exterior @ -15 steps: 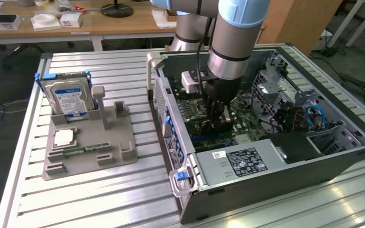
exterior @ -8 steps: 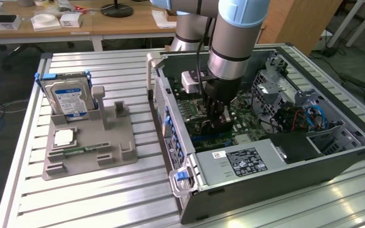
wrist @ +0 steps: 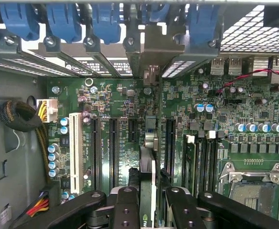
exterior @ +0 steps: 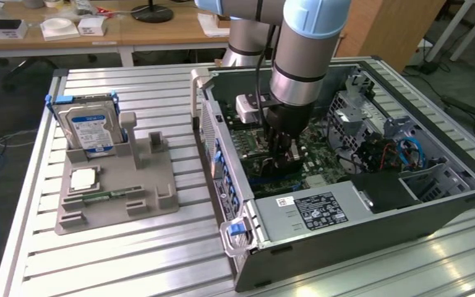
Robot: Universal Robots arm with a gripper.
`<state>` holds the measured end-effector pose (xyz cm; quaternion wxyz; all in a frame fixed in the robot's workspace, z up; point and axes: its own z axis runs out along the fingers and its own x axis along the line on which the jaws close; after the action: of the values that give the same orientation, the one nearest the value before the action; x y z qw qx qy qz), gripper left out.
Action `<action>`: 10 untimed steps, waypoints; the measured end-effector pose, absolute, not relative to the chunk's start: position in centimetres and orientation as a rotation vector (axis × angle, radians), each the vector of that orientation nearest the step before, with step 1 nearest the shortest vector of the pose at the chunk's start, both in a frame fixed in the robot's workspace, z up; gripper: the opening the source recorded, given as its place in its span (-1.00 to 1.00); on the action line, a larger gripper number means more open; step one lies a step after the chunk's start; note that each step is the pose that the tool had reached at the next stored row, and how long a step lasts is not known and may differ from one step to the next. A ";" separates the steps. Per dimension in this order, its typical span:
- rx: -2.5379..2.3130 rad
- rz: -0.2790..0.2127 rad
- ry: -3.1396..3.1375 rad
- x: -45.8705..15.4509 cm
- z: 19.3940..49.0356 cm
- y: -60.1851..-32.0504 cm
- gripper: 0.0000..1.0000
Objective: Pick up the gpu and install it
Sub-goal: 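Insert the gpu into the slot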
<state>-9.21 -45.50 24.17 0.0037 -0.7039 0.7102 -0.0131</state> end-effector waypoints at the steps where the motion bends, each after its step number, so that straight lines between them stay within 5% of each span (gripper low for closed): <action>1: -2.206 -0.041 2.226 -9.2 24.2 -45.5 -0.48; 10: -2.206 -0.041 2.225 -9.2 24.2 -45.4 -0.48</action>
<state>-9.20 -45.44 24.18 0.0041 -0.7039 0.7102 -0.0131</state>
